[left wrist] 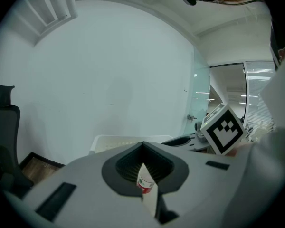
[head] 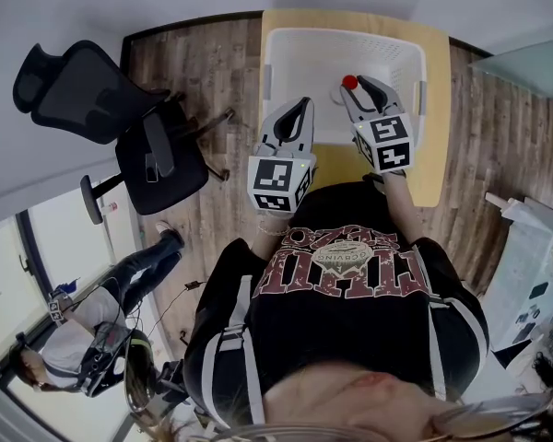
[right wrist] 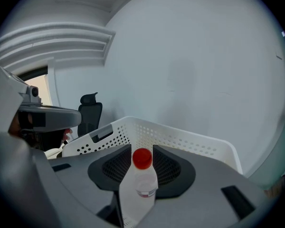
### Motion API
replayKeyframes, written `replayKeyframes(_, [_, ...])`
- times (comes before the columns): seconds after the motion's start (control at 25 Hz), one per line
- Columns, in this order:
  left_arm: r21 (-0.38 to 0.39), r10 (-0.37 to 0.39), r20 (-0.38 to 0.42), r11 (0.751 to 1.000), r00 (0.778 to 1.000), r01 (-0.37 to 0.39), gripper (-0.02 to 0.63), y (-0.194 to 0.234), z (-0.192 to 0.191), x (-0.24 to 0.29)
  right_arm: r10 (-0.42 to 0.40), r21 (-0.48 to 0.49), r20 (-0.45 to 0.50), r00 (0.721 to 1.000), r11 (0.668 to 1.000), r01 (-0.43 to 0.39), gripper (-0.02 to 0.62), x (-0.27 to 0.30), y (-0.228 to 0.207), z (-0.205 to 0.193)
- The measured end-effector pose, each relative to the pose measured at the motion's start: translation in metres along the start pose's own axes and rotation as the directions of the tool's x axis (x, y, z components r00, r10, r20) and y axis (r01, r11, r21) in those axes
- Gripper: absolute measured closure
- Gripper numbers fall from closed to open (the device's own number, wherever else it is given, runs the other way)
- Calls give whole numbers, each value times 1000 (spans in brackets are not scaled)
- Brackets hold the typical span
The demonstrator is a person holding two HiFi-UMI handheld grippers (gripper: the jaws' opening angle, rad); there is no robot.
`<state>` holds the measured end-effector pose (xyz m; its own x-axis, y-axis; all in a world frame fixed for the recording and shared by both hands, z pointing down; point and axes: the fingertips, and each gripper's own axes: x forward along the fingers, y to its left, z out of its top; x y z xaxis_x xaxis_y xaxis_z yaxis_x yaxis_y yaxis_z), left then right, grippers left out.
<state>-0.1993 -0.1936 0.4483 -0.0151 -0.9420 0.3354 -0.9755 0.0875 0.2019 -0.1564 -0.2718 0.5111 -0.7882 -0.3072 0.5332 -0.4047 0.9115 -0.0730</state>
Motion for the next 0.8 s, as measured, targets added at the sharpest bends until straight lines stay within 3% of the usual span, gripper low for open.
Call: replayKeyframes(0.8, [-19,38,6,999,999,-38,560,14,0,-5,35,-15,-142,989,999,-37,445,29,0,-15])
